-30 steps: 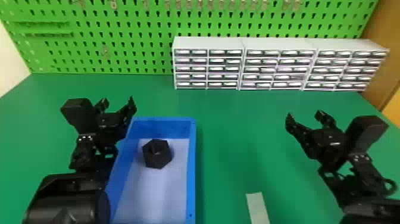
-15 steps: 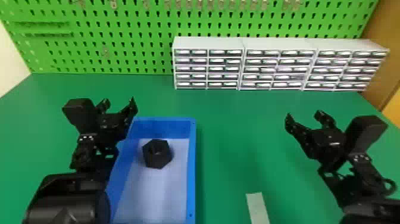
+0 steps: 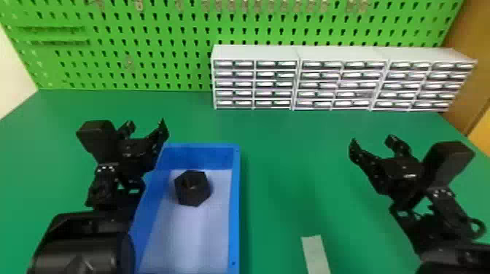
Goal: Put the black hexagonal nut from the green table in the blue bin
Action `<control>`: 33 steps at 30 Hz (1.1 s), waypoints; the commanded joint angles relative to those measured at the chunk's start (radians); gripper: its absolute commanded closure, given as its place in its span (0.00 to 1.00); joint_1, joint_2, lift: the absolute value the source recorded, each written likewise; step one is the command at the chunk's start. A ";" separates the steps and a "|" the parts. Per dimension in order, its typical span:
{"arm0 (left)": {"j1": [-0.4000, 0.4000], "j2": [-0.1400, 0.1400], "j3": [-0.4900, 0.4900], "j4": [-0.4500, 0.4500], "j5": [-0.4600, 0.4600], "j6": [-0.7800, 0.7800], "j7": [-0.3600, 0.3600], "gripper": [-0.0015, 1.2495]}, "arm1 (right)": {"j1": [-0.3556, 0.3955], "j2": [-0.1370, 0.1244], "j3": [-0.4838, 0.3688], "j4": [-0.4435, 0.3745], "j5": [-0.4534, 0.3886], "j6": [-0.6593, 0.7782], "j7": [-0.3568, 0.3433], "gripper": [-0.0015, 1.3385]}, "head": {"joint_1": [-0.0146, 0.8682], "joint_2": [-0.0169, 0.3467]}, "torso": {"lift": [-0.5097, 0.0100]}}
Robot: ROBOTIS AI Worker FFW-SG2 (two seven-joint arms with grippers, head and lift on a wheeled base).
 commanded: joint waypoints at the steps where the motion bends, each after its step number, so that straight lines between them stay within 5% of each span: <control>1: 0.000 -0.003 0.000 0.000 0.000 0.000 0.000 0.39 | 0.000 0.000 0.000 0.000 0.000 0.000 0.000 0.29 | 0.79 0.19 | 0.79; 33: 0.000 -0.003 0.000 0.000 0.003 0.000 0.000 0.39 | 0.002 -0.002 0.000 0.000 -0.003 0.000 0.000 0.29 | 0.79 0.19 | 0.79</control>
